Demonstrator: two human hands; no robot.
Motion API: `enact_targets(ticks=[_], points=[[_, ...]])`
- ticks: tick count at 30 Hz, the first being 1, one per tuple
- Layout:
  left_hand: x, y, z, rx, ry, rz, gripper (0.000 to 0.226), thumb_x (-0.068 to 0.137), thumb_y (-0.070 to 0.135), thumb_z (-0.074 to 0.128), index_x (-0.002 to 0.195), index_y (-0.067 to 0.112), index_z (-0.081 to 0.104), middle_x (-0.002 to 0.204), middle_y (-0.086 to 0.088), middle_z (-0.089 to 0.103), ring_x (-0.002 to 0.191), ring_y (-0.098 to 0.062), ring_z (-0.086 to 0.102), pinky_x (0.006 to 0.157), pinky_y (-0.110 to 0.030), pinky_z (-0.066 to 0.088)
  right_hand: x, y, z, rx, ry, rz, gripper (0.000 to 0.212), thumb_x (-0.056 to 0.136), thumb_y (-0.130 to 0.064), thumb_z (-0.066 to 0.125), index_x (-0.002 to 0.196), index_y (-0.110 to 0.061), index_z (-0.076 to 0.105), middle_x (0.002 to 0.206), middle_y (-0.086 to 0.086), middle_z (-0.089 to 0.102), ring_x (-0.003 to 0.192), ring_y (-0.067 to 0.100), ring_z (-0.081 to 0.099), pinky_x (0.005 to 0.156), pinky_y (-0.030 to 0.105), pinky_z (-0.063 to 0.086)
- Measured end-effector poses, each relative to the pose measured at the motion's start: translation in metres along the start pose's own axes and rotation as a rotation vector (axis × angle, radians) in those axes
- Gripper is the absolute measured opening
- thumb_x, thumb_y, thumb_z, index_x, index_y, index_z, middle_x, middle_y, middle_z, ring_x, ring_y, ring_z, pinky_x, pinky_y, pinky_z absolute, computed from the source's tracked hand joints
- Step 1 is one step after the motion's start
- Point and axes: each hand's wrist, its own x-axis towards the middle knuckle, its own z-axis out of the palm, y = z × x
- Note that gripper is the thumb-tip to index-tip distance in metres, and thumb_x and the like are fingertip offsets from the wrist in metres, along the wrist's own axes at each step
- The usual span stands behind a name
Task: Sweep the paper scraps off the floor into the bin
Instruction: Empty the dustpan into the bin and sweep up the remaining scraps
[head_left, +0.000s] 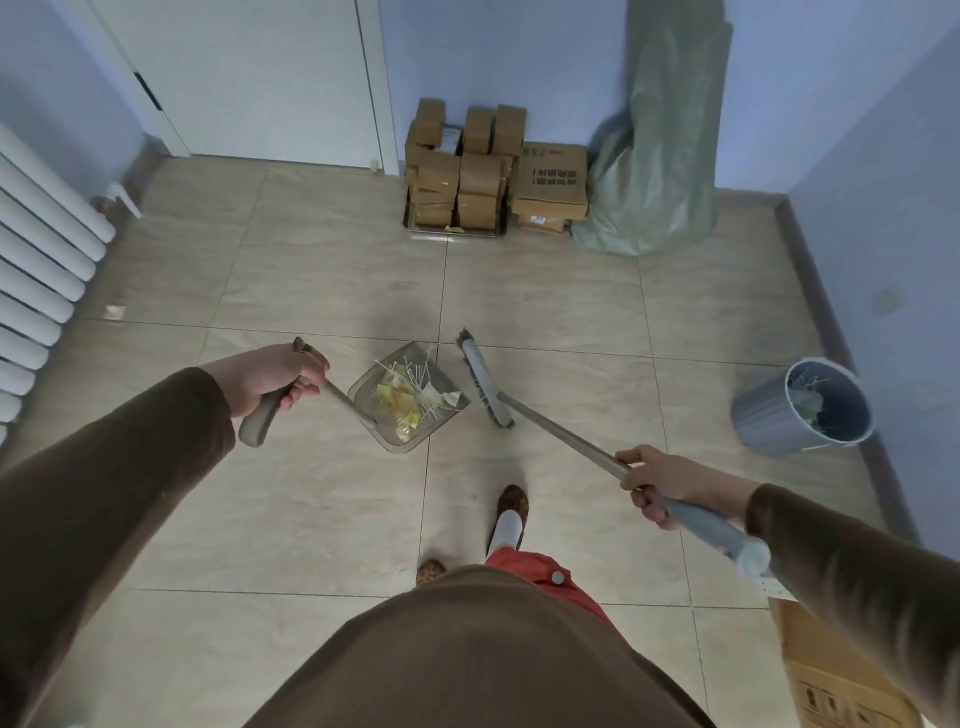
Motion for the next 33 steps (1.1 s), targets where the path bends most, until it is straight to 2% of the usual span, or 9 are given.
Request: enact_targets(ticks=[2, 4, 6, 12, 15, 20, 27, 33], points=[[-0.005, 0.013, 0.003, 0.045, 0.0, 0.053, 0.023, 0.083, -0.002, 0.054, 0.102, 0.011, 0.06, 0.07, -0.008, 0.054, 0.051, -0.012, 0.039, 0.045, -0.022, 0.034, -0.001, 0.001, 0.002, 0.274, 0.004, 0.074, 0.023, 0.097, -0.008, 0.049, 0.117, -0.02, 0.048, 0.06, 0.006, 0.05, 0.037, 0.013, 0.044, 0.034, 0.019, 0.038], [-0.009, 0.029, 0.008, 0.092, -0.011, 0.102, 0.024, 0.083, -0.002, 0.054, 0.102, 0.011, 0.06, 0.07, -0.007, 0.053, 0.051, -0.012, 0.039, 0.045, -0.022, 0.033, -0.003, 0.003, 0.004, 0.431, -0.017, 0.158, 0.005, 0.097, -0.013, 0.05, 0.092, -0.014, 0.051, 0.059, 0.004, 0.049, 0.035, 0.011, 0.045, 0.032, 0.017, 0.041], [-0.013, 0.048, 0.017, 0.144, -0.028, 0.151, 0.026, 0.082, -0.002, 0.053, 0.104, 0.01, 0.059, 0.068, -0.006, 0.052, 0.051, -0.013, 0.038, 0.044, -0.022, 0.033, 0.0, 0.008, 0.002, 0.56, -0.05, 0.197, 0.021, 0.097, -0.018, 0.05, 0.078, -0.01, 0.049, 0.058, 0.002, 0.049, 0.035, 0.01, 0.048, 0.032, 0.017, 0.043], [-0.028, 0.112, 0.057, 0.279, -0.074, 0.318, 0.029, 0.082, -0.001, 0.056, 0.111, 0.001, 0.06, 0.073, -0.01, 0.053, 0.053, -0.013, 0.039, 0.044, -0.024, 0.033, 0.012, 0.031, -0.007, 0.968, -0.075, 0.136, 0.013, 0.092, -0.011, 0.051, 0.079, -0.008, 0.049, 0.056, 0.005, 0.053, 0.036, 0.011, 0.052, 0.034, 0.019, 0.047], [-0.041, 0.152, 0.087, 0.354, -0.1, 0.413, 0.026, 0.084, 0.0, 0.057, 0.11, 0.002, 0.061, 0.075, -0.011, 0.056, 0.052, -0.013, 0.04, 0.043, -0.023, 0.033, 0.015, 0.045, -0.014, 1.04, -0.067, 0.102, 0.015, 0.091, -0.01, 0.05, 0.076, -0.008, 0.049, 0.06, 0.004, 0.051, 0.036, 0.012, 0.052, 0.032, 0.02, 0.046], [-0.06, 0.222, 0.146, 0.46, -0.158, 0.529, 0.025, 0.085, 0.0, 0.06, 0.108, 0.009, 0.064, 0.052, 0.004, 0.054, 0.048, -0.012, 0.039, 0.044, -0.023, 0.033, 0.016, 0.068, -0.034, 1.075, -0.03, 0.054, 0.017, 0.09, -0.008, 0.05, 0.073, -0.007, 0.05, 0.059, 0.006, 0.051, 0.037, 0.013, 0.052, 0.033, 0.021, 0.046], [-0.086, 0.323, 0.269, 0.612, -0.218, 0.667, 0.027, 0.084, 0.001, 0.063, 0.104, 0.018, 0.068, 0.057, -0.009, 0.05, 0.045, -0.015, 0.038, 0.044, -0.022, 0.032, 0.007, 0.095, -0.076, 1.018, -0.016, 0.026, 0.022, 0.093, -0.008, 0.046, 0.071, -0.008, 0.049, 0.06, 0.006, 0.047, 0.035, 0.011, 0.05, 0.036, 0.019, 0.044], [-0.113, 0.395, 0.376, 0.656, -0.207, 0.76, 0.023, 0.083, 0.003, 0.064, 0.104, 0.013, 0.067, 0.046, -0.001, 0.05, 0.037, -0.015, 0.036, 0.039, -0.017, 0.031, 0.013, 0.118, -0.118, 1.047, -0.006, 0.006, 0.008, 0.082, -0.009, 0.052, 0.074, -0.01, 0.052, 0.056, 0.002, 0.052, 0.039, 0.01, 0.052, 0.04, 0.021, 0.045]])
